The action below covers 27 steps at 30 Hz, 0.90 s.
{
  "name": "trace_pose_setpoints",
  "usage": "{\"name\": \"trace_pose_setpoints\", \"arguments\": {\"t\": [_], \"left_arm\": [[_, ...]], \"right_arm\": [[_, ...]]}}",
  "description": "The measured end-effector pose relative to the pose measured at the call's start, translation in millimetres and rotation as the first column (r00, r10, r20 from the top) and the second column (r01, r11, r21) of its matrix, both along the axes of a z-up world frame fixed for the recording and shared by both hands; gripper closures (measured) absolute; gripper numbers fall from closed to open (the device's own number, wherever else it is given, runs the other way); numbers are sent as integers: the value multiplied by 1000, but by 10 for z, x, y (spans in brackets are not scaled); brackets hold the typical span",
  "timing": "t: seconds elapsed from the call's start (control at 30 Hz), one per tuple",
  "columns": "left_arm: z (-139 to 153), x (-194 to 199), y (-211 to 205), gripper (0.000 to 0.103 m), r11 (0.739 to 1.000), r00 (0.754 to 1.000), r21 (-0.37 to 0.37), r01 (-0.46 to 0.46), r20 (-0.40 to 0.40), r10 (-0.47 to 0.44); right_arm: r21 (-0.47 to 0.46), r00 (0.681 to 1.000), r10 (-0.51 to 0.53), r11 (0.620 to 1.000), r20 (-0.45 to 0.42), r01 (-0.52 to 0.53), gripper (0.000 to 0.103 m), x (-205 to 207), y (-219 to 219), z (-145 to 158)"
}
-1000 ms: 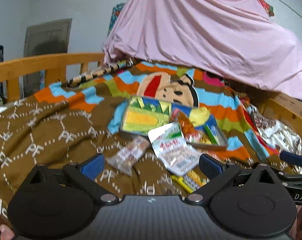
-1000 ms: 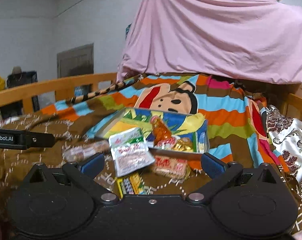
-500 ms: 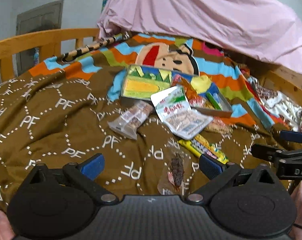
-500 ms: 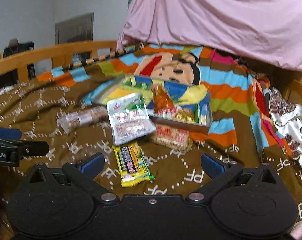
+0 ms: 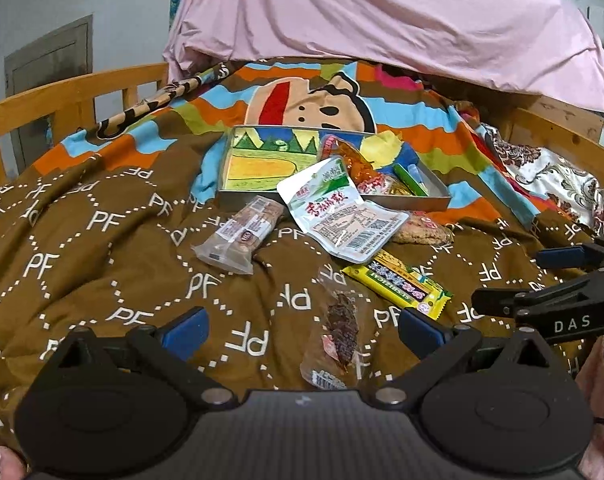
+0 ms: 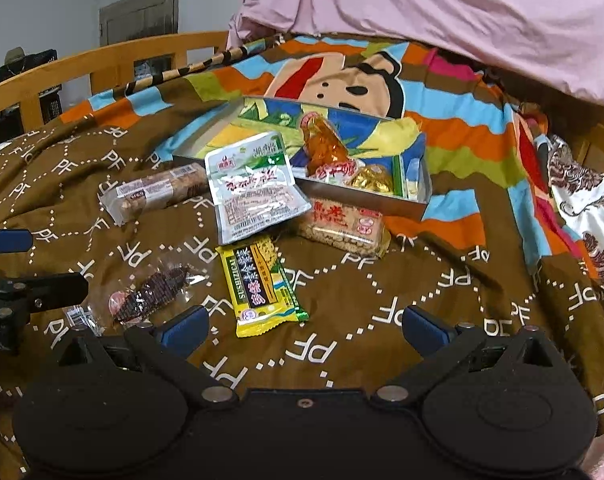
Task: Organize snacks
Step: 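Move the left tool toward the brown jerky stick while the right tool approaches the yellow pack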
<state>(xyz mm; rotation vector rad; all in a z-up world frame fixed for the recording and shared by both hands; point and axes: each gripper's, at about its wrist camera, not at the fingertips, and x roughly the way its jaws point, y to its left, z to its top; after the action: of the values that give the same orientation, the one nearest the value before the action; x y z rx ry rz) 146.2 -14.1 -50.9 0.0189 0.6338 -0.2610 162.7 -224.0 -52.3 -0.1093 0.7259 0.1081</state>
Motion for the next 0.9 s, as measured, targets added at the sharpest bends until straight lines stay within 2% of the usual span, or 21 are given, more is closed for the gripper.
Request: {"name": "trace_pose_setpoints", "arguments": {"t": [0.3,0.63,0.73,0.9], "left_arm": [[-75,116,-158,0,997,998,55,57,-10,-56],[-221,321,-244,0,990,989,58,129,-78,-124],[-285,401,-271,1,987,983,86,139,-132,-127],[-339,440,-348,1,978,974,117,172,-170,-150]], "right_arm": [[83,994,-54,995,-90,62,1,194,-153,-43],[105,990,-38,993,-133,52,1,375,-140,-119],[121,989,-24,992,-145,42,1,479,-150,-153],[228,994,-17,973,-107,41,1,703,-290,-152]]}}
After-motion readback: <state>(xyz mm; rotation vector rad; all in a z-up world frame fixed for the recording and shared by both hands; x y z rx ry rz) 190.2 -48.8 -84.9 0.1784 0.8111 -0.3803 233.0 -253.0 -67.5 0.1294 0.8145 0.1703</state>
